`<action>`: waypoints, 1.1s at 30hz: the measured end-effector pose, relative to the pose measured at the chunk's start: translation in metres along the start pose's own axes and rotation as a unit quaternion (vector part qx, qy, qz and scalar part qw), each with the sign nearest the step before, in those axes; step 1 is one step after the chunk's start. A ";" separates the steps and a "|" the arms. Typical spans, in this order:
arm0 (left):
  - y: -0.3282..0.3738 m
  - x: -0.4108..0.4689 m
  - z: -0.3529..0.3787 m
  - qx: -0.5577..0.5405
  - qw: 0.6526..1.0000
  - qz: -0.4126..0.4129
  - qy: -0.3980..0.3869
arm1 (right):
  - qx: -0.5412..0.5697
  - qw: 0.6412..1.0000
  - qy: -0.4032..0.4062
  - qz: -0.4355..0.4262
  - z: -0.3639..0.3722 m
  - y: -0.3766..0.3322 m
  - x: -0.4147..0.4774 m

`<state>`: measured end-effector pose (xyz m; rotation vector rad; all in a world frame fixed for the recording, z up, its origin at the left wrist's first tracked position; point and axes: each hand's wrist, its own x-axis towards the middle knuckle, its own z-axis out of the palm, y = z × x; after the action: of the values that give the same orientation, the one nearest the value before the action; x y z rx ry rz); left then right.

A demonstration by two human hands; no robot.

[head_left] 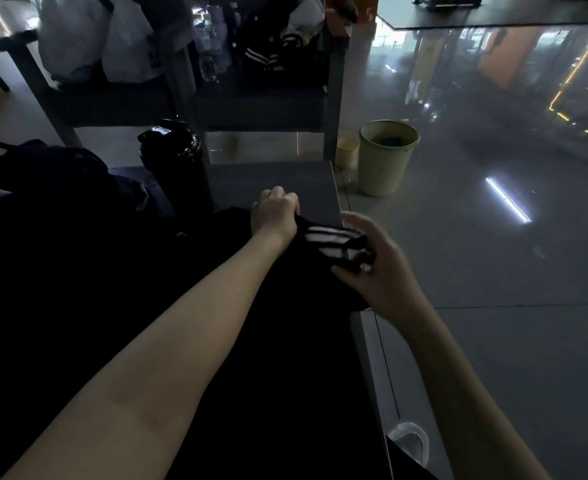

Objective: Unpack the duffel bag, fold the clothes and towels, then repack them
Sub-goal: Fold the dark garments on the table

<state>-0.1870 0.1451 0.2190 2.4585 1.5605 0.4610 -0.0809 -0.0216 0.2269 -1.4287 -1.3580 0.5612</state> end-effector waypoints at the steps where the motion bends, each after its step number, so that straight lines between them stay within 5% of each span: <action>1: -0.003 -0.001 -0.002 -0.056 0.998 -0.040 0.003 | -0.008 0.999 -0.034 -0.019 0.011 -0.002 -0.004; 7: -0.027 -0.008 -0.013 -0.182 0.966 -0.162 -0.088 | -0.089 0.970 -0.220 0.060 0.030 -0.017 -0.021; 13: -0.031 -0.026 -0.013 -0.202 0.955 -0.144 -0.160 | -0.308 0.944 -0.097 0.067 0.015 -0.015 -0.039; 20: -0.037 -0.029 -0.015 -0.198 0.974 -0.081 -0.076 | -0.335 0.932 -0.116 0.075 0.024 -0.004 -0.050; 26: -0.043 -0.047 -0.014 -0.123 0.982 -0.056 -0.134 | -0.331 0.935 -0.108 0.070 0.029 0.000 -0.047; 33: -0.063 -0.075 -0.031 -0.076 0.990 -0.033 -0.114 | -0.385 0.912 -0.130 0.064 0.034 -0.007 -0.047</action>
<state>-0.2815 0.1045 0.2158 2.2497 1.4524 0.2655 -0.1251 -0.0537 0.2062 -2.1442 -1.8202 0.3036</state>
